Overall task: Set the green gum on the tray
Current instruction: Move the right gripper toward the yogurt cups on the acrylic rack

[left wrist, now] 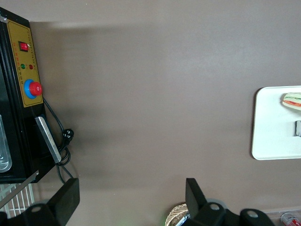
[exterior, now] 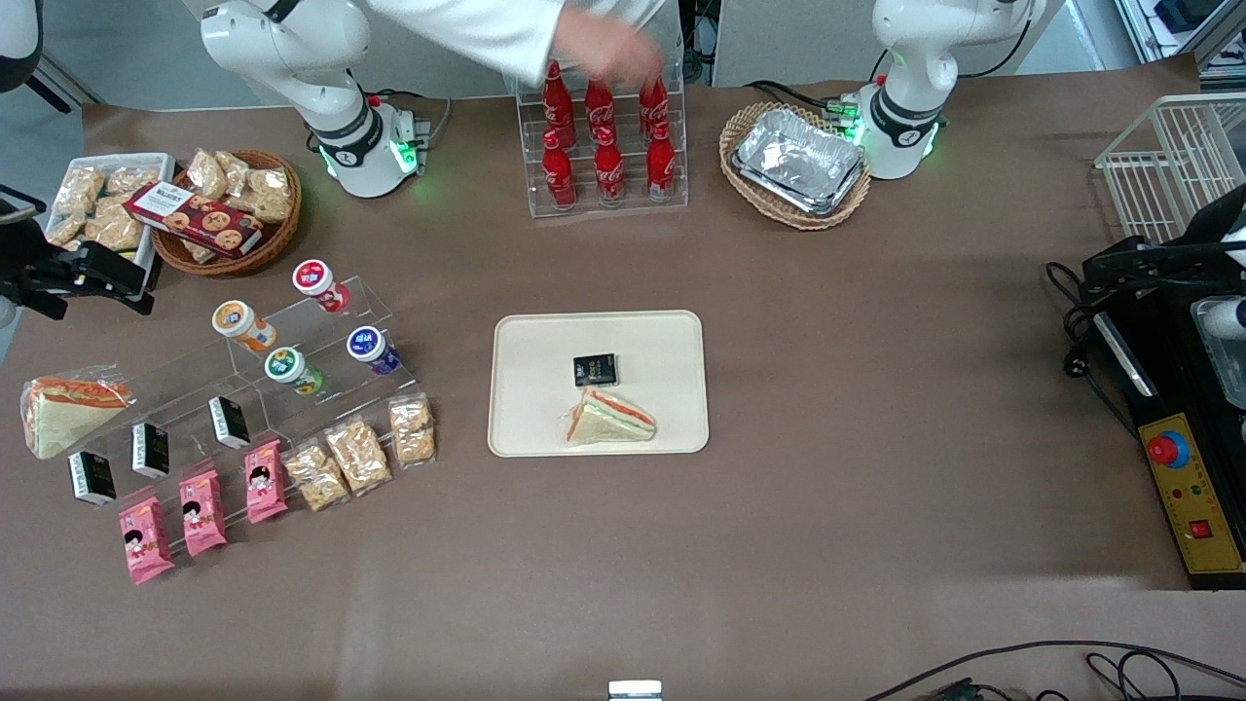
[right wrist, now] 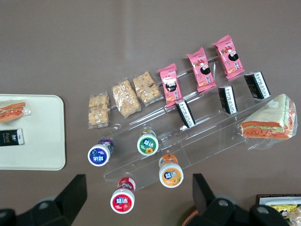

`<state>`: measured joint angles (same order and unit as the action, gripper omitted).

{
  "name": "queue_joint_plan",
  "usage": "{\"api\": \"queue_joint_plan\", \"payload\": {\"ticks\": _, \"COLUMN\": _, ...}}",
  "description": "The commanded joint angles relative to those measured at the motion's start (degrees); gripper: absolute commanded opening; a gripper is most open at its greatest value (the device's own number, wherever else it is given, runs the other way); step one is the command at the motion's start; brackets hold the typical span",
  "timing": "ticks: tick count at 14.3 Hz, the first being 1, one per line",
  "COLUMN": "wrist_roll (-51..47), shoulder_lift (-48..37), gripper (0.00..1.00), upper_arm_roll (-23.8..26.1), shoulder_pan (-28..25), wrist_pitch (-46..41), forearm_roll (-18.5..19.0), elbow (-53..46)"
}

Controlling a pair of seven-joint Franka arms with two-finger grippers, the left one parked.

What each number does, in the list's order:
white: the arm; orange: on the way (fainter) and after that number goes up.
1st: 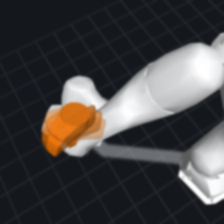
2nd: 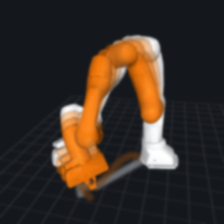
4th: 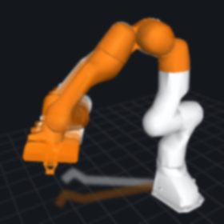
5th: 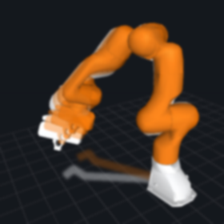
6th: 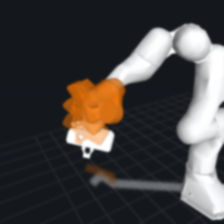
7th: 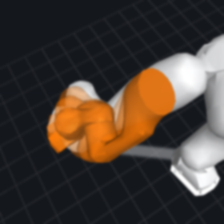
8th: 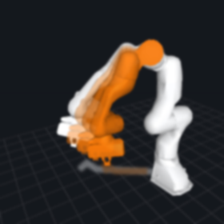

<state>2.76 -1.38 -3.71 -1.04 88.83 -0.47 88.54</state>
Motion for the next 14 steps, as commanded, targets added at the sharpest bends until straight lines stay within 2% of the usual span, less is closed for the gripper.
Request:
{"api": "queue_joint_plan", "payload": {"ticks": 1, "wrist_roll": -0.1, "shoulder_lift": 0.5, "gripper": 1.00, "upper_arm_roll": -0.3, "shoulder_pan": -0.2, "wrist_pitch": -0.5, "forearm_roll": -0.6, "elbow": -1.1}}
{"api": "queue_joint_plan", "payload": {"ticks": 5, "wrist_roll": 1.4, "shoulder_lift": 0.6, "gripper": 1.00, "upper_arm_roll": -0.3, "shoulder_pan": -0.2, "wrist_pitch": -0.6, "forearm_roll": -0.6, "elbow": -1.1}}
{"api": "queue_joint_plan", "payload": {"ticks": 8, "wrist_roll": 13.9, "shoulder_lift": 1.0, "gripper": 1.00, "upper_arm_roll": -0.5, "shoulder_pan": -0.1, "wrist_pitch": -0.2, "forearm_roll": -0.3, "elbow": -0.5}}
{"api": "queue_joint_plan", "payload": {"ticks": 10, "wrist_roll": 17.5, "shoulder_lift": 1.3, "gripper": 1.00, "upper_arm_roll": -0.8, "shoulder_pan": -0.1, "wrist_pitch": 0.8, "forearm_roll": -0.3, "elbow": 0.2}}
{"api": "queue_joint_plan", "payload": {"ticks": 14, "wrist_roll": 18.6, "shoulder_lift": -0.9, "gripper": 1.00, "upper_arm_roll": -0.9, "shoulder_pan": -0.2, "wrist_pitch": 6.7, "forearm_roll": 0.1, "elbow": 8.9}}
